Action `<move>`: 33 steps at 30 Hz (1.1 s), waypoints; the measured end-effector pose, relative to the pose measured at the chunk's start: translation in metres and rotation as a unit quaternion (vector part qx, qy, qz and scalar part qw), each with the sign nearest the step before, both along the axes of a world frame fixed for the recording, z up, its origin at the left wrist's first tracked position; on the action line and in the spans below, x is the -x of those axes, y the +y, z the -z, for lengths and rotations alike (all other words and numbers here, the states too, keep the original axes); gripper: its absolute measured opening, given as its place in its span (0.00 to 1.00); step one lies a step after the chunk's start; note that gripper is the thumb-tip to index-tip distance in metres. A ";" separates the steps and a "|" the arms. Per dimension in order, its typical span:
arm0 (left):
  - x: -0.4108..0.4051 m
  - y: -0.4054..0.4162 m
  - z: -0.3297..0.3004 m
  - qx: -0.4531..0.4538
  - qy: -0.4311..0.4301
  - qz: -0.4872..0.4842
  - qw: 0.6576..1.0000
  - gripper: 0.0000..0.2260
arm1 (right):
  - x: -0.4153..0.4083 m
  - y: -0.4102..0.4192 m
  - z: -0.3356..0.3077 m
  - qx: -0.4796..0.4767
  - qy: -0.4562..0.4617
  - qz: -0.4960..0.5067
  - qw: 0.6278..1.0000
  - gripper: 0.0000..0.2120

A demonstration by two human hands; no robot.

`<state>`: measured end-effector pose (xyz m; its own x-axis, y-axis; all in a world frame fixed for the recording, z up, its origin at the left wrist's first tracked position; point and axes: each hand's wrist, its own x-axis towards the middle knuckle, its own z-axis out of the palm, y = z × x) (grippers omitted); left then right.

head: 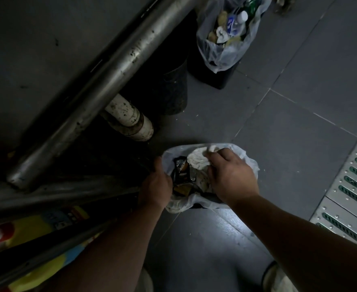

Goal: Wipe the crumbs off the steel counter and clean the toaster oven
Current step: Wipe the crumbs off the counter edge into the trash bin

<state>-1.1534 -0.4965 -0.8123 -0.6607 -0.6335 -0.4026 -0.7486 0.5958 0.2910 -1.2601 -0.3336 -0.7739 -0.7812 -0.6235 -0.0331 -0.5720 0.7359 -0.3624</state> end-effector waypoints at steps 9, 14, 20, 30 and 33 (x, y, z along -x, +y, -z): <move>-0.007 -0.006 0.001 -0.073 0.012 -0.021 0.997 0.33 | -0.011 0.011 0.003 -0.003 -0.026 -0.001 1.000 0.21; -0.020 -0.009 0.006 -0.069 0.043 -0.019 0.996 0.34 | -0.013 0.012 0.006 -0.005 -0.034 0.015 0.999 0.20; -0.037 -0.007 0.013 -0.058 0.114 0.012 0.992 0.36 | -0.018 0.008 0.010 -0.008 -0.044 0.016 0.999 0.22; -0.032 0.004 0.021 -0.076 0.066 -0.012 0.995 0.37 | -0.025 -0.005 0.018 -0.022 -0.056 0.024 0.998 0.17; -0.019 0.008 0.021 -0.089 0.038 -0.038 0.995 0.36 | -0.024 -0.009 0.018 -0.012 -0.062 0.031 0.998 0.18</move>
